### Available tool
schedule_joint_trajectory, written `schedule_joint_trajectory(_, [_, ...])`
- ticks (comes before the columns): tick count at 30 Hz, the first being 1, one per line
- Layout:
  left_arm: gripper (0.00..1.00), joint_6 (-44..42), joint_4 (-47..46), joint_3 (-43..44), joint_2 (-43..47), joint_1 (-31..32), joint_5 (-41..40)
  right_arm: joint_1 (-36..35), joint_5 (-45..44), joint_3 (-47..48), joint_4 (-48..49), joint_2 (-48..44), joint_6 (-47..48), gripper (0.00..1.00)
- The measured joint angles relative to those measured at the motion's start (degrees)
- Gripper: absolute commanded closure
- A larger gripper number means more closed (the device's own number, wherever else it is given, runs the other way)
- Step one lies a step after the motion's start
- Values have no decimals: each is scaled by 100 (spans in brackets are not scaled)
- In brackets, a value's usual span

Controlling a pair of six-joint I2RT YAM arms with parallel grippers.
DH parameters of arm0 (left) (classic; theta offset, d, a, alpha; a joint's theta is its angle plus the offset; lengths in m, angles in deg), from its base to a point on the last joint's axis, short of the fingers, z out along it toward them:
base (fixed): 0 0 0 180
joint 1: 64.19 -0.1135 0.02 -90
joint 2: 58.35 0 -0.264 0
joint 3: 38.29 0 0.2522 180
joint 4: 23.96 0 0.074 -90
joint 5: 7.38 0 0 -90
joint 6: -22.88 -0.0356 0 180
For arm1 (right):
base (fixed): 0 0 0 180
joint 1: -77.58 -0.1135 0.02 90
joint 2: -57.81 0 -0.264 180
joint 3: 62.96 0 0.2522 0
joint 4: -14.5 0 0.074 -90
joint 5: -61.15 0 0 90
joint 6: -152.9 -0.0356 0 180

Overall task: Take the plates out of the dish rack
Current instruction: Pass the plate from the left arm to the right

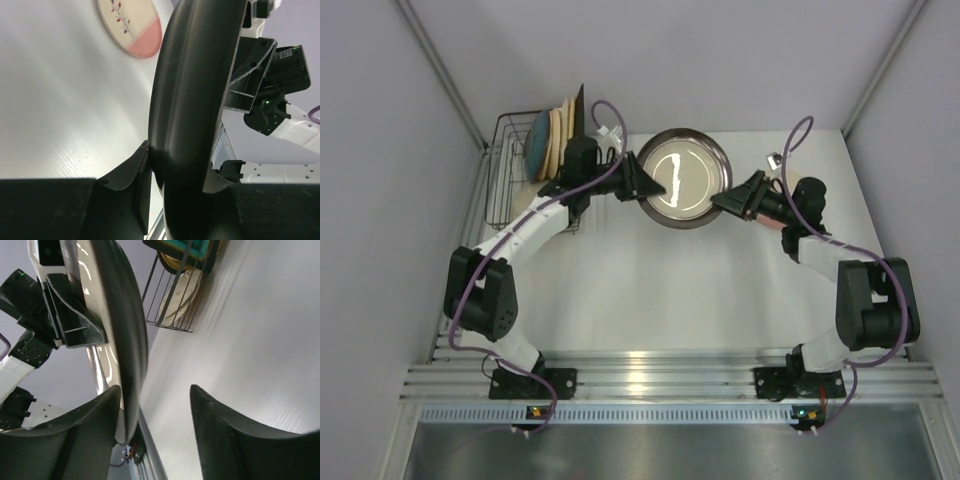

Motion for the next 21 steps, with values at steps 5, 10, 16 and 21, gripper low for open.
schedule_joint_trajectory(5, [100, -177, 85, -236, 0, 85, -39, -63, 26, 44, -24, 0, -4, 57])
schedule_joint_trajectory(10, [100, -247, 33, -293, 0, 138, -46, -101, 28, 131, -55, 42, 20, 85])
schedule_joint_trajectory(16, [100, -319, 44, -299, 0, 153, -133, -109, -87, 136, -188, 140, 46, 100])
schedule_joint_trajectory(21, [32, -398, 39, -289, 0, 168, -199, -111, -109, 136, -232, 140, 63, 100])
